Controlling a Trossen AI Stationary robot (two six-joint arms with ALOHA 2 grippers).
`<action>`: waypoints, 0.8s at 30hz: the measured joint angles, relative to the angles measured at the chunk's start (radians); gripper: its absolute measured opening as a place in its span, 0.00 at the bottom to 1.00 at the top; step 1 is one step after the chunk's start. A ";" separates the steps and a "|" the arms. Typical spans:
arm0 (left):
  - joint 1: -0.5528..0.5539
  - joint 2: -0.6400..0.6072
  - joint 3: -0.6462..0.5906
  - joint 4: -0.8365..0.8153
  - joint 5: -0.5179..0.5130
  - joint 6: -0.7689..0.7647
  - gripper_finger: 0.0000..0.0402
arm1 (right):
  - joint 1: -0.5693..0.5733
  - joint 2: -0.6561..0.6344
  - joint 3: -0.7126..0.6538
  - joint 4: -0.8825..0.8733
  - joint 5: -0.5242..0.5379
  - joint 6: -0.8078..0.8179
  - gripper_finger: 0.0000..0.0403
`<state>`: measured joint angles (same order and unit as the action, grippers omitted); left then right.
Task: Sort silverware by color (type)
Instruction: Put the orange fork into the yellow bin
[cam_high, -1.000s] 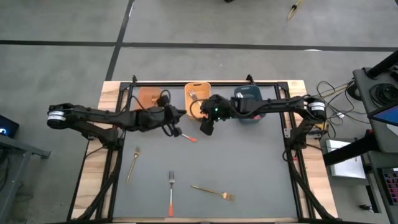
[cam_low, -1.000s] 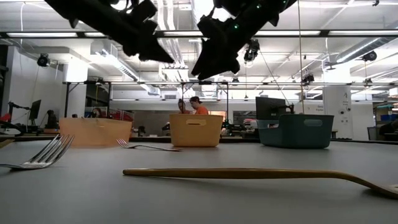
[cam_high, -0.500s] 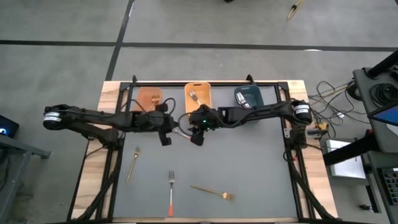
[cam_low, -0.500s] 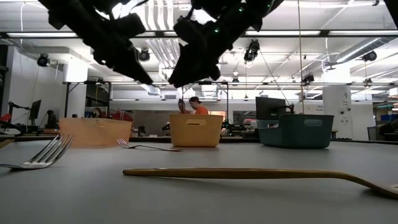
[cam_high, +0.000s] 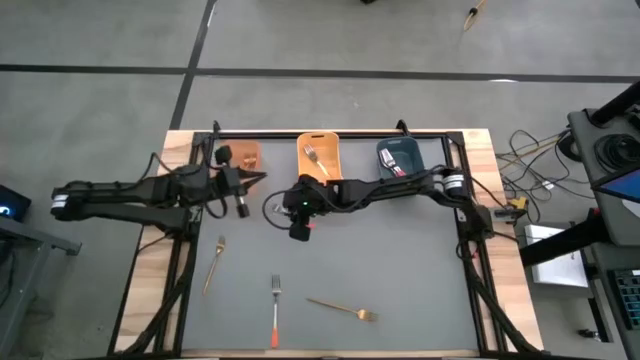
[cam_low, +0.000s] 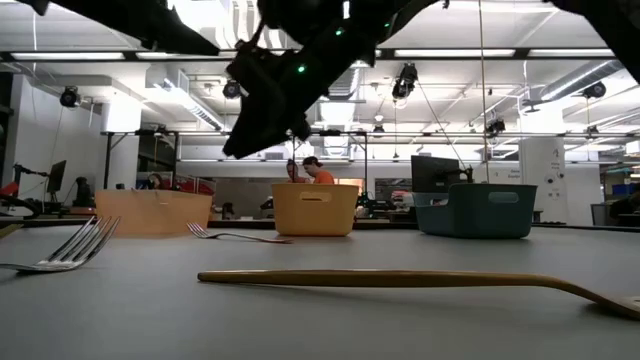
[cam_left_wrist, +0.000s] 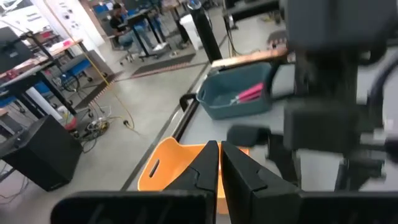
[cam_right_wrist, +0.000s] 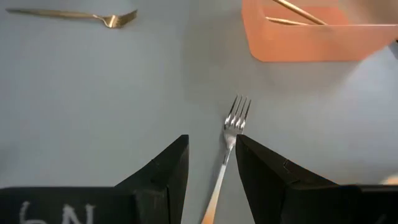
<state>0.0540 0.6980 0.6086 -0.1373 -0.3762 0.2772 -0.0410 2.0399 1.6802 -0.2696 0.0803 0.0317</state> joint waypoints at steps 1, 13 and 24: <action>0.000 -0.015 -0.001 -0.001 0.000 -0.011 0.00 | 0.000 0.016 0.017 -0.009 0.000 -0.011 0.31; 0.000 -0.065 -0.027 0.001 0.000 -0.013 0.00 | 0.000 0.211 0.233 -0.206 0.113 -0.013 0.39; 0.000 -0.057 -0.029 0.002 0.000 -0.001 0.00 | 0.000 0.309 0.302 -0.249 0.165 0.064 0.33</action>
<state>0.0540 0.6407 0.5797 -0.1351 -0.3759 0.2767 -0.0414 2.3493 1.9826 -0.5190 0.2453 0.0958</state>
